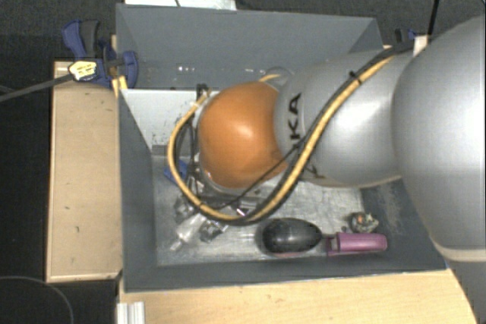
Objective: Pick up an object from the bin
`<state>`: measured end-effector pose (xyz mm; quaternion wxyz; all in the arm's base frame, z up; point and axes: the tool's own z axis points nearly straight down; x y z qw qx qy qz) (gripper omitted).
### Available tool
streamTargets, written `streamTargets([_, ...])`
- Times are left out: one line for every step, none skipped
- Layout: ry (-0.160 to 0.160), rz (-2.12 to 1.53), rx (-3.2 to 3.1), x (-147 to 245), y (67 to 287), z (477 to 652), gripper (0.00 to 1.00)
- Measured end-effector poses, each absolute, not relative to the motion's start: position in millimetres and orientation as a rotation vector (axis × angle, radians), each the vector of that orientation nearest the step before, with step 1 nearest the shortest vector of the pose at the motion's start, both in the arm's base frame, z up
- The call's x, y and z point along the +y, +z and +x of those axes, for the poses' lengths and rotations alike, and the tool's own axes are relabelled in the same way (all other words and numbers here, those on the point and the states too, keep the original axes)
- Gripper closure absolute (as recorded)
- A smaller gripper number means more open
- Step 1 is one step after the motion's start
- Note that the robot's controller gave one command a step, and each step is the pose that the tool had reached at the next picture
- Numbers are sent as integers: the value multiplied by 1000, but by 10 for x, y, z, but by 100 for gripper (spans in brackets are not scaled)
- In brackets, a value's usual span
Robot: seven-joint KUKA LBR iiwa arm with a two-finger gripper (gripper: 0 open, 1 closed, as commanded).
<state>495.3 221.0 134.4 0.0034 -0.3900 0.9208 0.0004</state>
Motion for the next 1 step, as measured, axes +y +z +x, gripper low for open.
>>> streamTargets([1,-1211,2888,2220,1963,4972,100])
